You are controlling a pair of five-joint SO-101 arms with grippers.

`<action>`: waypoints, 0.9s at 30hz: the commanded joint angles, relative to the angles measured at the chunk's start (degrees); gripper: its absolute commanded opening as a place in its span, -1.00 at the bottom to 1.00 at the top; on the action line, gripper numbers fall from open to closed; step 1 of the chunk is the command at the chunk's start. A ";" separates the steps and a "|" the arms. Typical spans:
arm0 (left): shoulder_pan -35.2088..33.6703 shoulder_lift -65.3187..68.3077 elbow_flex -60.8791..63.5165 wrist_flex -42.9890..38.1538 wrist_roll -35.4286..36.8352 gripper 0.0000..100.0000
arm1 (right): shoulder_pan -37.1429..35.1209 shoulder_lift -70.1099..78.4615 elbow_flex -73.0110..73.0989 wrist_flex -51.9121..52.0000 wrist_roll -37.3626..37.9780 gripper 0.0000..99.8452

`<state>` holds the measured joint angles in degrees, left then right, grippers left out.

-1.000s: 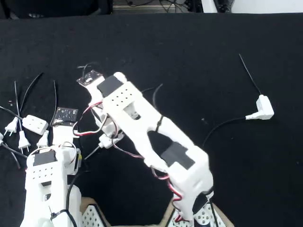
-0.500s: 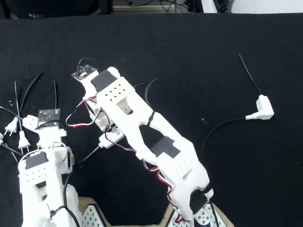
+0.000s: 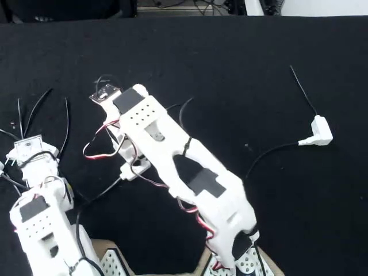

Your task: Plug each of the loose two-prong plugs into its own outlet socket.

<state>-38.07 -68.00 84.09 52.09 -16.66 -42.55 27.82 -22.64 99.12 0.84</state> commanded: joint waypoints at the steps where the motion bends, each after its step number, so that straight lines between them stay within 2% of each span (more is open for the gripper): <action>1: 6.81 -5.98 -0.66 5.71 -3.60 -0.70 | -0.62 -7.34 3.82 -1.32 0.62 -0.98; 5: 14.20 -12.22 -0.13 10.64 -5.80 -0.70 | -0.53 -12.00 11.03 -4.92 0.62 -0.98; 8: 14.81 -17.32 2.15 12.48 -6.77 -0.70 | -0.79 -17.19 17.63 -8.79 0.62 -0.98; 13: 14.37 -26.02 7.96 16.00 -13.80 -0.70 | -0.79 -23.69 25.89 -14.51 0.70 -0.98; 19: 14.37 -37.27 10.15 22.33 -10.20 -0.70 | -0.88 -23.08 26.95 -17.49 0.62 -0.98; 24: 14.46 -36.04 10.15 21.89 -10.29 -0.70 | -0.97 -19.38 26.77 -21.19 0.62 -0.98; 27: 14.46 -36.04 10.24 21.89 -10.29 -0.70 | -2.20 -16.31 24.48 -19.96 0.62 -0.98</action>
<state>-24.09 -104.13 94.99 73.89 -27.38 -43.08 10.59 4.35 79.25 0.84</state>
